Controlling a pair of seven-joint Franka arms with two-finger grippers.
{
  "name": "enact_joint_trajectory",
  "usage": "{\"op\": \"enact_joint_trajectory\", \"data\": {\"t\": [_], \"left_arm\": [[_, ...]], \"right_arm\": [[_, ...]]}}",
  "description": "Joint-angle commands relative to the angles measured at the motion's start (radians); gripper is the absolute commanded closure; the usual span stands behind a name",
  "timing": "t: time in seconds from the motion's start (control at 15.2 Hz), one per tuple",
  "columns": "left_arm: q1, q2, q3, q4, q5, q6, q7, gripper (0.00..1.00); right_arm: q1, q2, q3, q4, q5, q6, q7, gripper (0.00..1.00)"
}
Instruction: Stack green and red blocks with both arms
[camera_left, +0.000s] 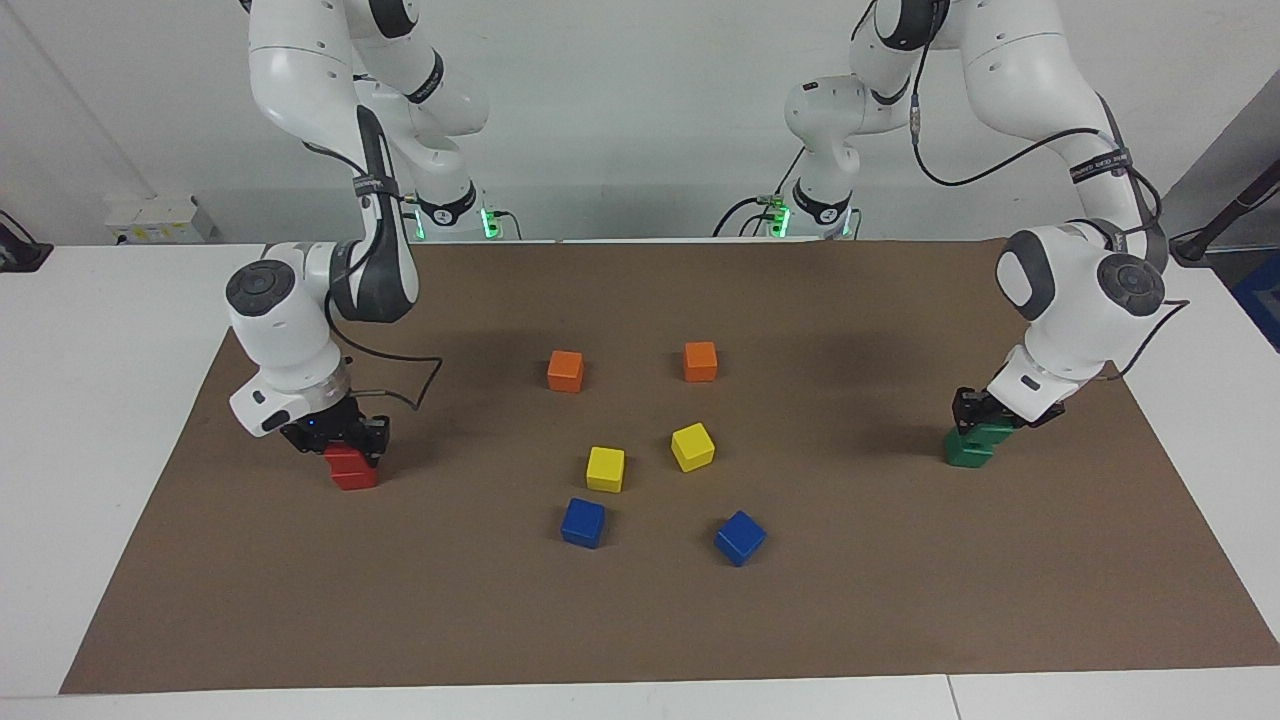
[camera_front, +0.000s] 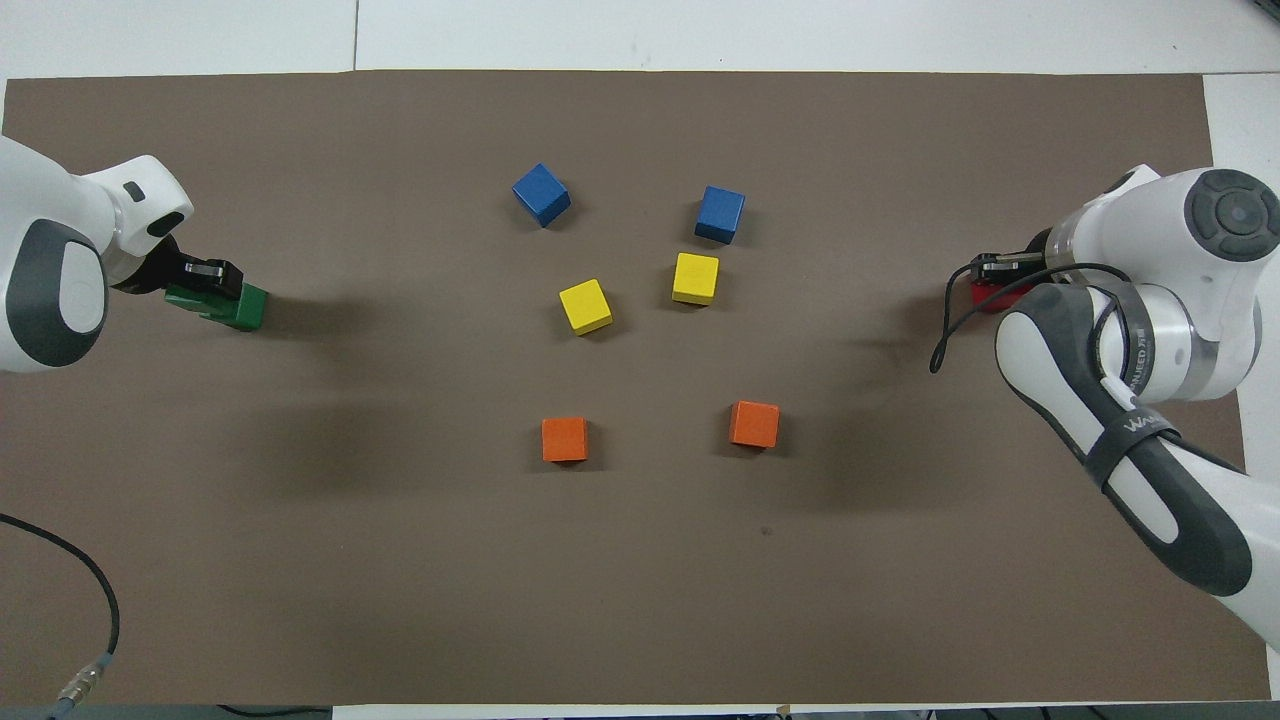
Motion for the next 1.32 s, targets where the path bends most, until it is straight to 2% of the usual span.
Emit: {"op": "enact_joint_trajectory", "data": {"t": [0.0, 0.26, 0.33, 0.4, 0.53, 0.66, 0.73, 0.92, 0.99, 1.05, 1.25], "left_arm": [[0.014, -0.001, -0.007, -0.008, -0.005, 0.026, 0.021, 1.0], [0.016, 0.0, -0.007, -0.013, -0.005, 0.028, 0.021, 1.0], [0.017, -0.001, -0.007, -0.022, -0.005, 0.033, 0.021, 1.0], [0.017, -0.001, -0.007, -0.03, -0.005, 0.04, 0.023, 1.0], [0.019, -0.001, -0.007, -0.034, -0.005, 0.051, 0.023, 1.0], [0.019, -0.003, -0.007, -0.05, -0.005, 0.068, 0.021, 0.91], [0.017, -0.004, -0.007, -0.062, -0.005, 0.082, 0.021, 0.78], [0.02, -0.006, -0.007, -0.068, -0.005, 0.094, 0.021, 0.64], [0.026, -0.004, -0.007, -0.07, -0.005, 0.099, 0.02, 0.44], [0.028, -0.004, -0.007, -0.073, -0.005, 0.112, 0.02, 0.0], [0.03, -0.009, -0.007, -0.094, -0.005, 0.14, 0.021, 0.0]], "right_arm": [[-0.024, -0.006, 0.017, -0.032, -0.006, 0.031, -0.026, 1.0], [-0.027, -0.006, 0.017, -0.03, -0.003, 0.032, -0.026, 1.0], [-0.028, -0.006, 0.017, -0.03, -0.003, 0.032, -0.025, 0.42], [-0.027, -0.005, 0.017, -0.027, -0.003, 0.032, -0.023, 0.0], [-0.025, -0.003, 0.017, -0.022, -0.003, 0.032, -0.02, 0.0], [-0.024, -0.003, 0.017, -0.021, -0.003, 0.031, -0.015, 0.0], [-0.022, -0.003, 0.017, -0.018, -0.003, 0.031, -0.015, 0.0], [-0.011, -0.021, 0.017, 0.027, -0.003, -0.035, -0.015, 0.0], [-0.011, -0.041, 0.017, 0.046, -0.003, -0.078, -0.018, 0.0], [-0.01, -0.064, 0.017, 0.068, -0.003, -0.13, -0.017, 0.0], [0.016, -0.171, 0.018, 0.164, -0.003, -0.36, -0.017, 0.0]]}}
